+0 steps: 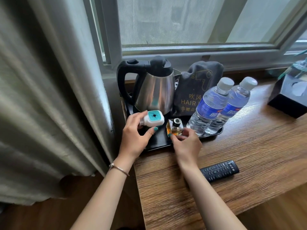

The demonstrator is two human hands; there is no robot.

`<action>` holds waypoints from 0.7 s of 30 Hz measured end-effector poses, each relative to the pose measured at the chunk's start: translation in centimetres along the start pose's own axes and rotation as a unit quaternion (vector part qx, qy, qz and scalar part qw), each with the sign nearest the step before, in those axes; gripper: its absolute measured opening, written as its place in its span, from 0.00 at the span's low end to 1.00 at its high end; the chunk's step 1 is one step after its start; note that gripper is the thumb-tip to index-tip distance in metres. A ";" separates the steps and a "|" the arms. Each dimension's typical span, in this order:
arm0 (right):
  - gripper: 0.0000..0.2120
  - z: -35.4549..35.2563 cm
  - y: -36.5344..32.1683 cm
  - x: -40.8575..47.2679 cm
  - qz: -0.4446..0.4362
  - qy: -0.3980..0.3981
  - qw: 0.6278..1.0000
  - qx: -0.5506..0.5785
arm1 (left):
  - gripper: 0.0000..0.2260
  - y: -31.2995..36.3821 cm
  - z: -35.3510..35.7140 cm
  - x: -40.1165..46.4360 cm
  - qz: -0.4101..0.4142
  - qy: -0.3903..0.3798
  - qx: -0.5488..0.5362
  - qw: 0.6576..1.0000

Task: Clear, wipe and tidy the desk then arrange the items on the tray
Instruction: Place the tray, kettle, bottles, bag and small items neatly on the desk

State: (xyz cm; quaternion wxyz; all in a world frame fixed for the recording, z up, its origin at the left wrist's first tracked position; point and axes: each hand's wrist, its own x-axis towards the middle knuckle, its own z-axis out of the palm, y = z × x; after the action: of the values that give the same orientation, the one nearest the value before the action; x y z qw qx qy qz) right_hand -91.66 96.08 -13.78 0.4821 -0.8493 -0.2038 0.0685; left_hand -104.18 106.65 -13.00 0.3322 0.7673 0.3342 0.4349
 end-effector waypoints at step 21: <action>0.12 -12.1 3.9 -0.9 -0.039 -0.077 0.993 -0.087 | 0.14 6.0 -2.4 -6.4 -0.055 -0.150 0.048 0.986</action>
State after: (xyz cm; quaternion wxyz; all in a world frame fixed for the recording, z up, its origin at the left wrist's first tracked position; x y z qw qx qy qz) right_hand -87.57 84.37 -10.73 0.3918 -0.8716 -0.2781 0.0970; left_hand -107.52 98.71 -10.12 0.3652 0.8191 0.3428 0.2796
